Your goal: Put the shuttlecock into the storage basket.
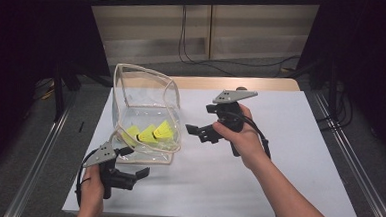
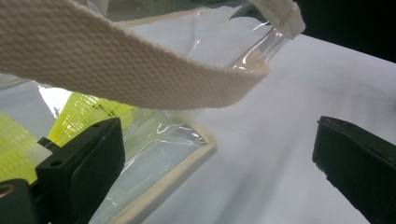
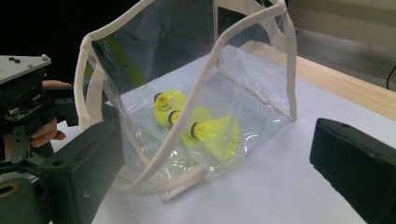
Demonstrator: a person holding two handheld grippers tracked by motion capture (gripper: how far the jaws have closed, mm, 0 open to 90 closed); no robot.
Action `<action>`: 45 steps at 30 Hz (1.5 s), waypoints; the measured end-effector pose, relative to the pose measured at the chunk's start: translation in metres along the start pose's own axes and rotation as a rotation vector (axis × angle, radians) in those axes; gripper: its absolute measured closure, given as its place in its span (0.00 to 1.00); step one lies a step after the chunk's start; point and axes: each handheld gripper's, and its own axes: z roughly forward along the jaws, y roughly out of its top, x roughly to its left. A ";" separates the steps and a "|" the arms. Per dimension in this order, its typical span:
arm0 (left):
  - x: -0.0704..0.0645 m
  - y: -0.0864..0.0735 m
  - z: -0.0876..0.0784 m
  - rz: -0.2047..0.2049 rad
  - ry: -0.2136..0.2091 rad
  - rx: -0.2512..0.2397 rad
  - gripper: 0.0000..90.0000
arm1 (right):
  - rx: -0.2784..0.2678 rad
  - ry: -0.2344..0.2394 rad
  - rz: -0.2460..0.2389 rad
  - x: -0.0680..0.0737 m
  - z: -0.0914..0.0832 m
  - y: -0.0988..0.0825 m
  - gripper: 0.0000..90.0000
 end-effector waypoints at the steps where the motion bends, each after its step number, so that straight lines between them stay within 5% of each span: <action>1: 0.000 0.000 0.000 0.001 -0.002 0.002 0.03 | -0.006 0.002 -0.001 -0.002 -0.002 -0.002 0.03; 45: 0.000 -0.001 0.001 0.006 0.004 0.011 0.03 | -0.025 -0.049 0.017 -0.035 -0.049 -0.086 0.03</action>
